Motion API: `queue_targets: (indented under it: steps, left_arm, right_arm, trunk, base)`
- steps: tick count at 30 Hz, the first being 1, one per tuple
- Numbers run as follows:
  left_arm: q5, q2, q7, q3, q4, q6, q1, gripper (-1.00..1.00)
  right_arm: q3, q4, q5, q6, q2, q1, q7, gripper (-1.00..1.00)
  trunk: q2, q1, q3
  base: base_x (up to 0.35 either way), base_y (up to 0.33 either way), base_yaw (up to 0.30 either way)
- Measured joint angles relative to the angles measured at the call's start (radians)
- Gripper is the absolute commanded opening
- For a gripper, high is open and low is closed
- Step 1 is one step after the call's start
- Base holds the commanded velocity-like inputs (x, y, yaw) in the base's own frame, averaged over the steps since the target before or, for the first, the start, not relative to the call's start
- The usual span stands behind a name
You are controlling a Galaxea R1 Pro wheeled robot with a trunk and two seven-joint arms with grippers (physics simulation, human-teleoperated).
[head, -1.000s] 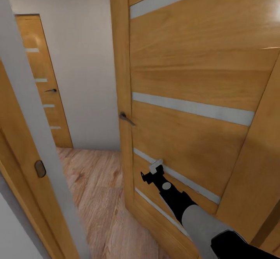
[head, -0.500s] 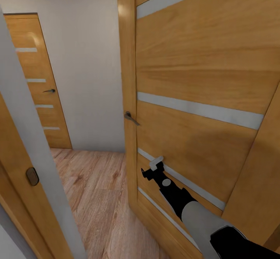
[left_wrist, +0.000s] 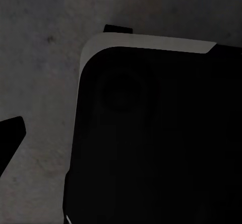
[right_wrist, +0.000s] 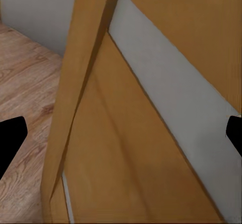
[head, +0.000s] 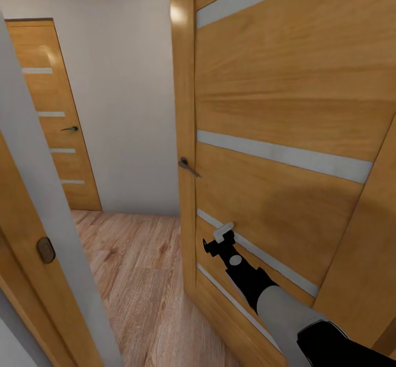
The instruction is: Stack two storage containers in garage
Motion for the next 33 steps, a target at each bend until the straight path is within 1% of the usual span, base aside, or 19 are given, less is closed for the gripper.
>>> queue_targets:
  steps: [13,14,20,25,33]
  left_arm:
    - [0.0,0.0,0.0,0.0,0.0,0.0,0.0,1.0]
    - [0.0,0.0,0.0,0.0,-0.001,0.0,0.0,1.0]
    - [0.0,0.0,0.0,0.0,-0.003,0.0,0.0,1.0]
    - [0.0,0.0,0.0,0.0,-0.002,0.0,0.0,1.0]
    - [0.001,0.0,-0.001,0.0,-0.002,0.0,0.0,1.0]
  right_arm:
    - [-0.005,0.015,-0.004,0.001,0.0,0.0,-0.006,1.0]
    - [-0.014,0.048,0.001,-0.01,0.0,0.0,-0.001,1.0]
    - [-0.01,0.063,-0.003,-0.003,0.0,0.0,-0.007,1.0]
    - [-0.007,0.064,0.0,-0.005,0.0,0.001,-0.007,1.0]
    - [-0.001,0.061,0.007,-0.001,0.0,0.001,-0.002,1.0]
  trunk:
    - [0.0,0.0,0.0]
    - [0.0,0.0,0.0]
    - [0.0,0.0,0.0]
    - [0.0,0.0,0.0]
    - [0.0,-0.001,0.0]
  base:
    - [0.0,0.0,0.0]
    - [0.0,0.0,0.0]
    - [0.022,0.0,0.0]
    - [0.203,0.0,0.0]
    - [0.306,0.0,0.0]
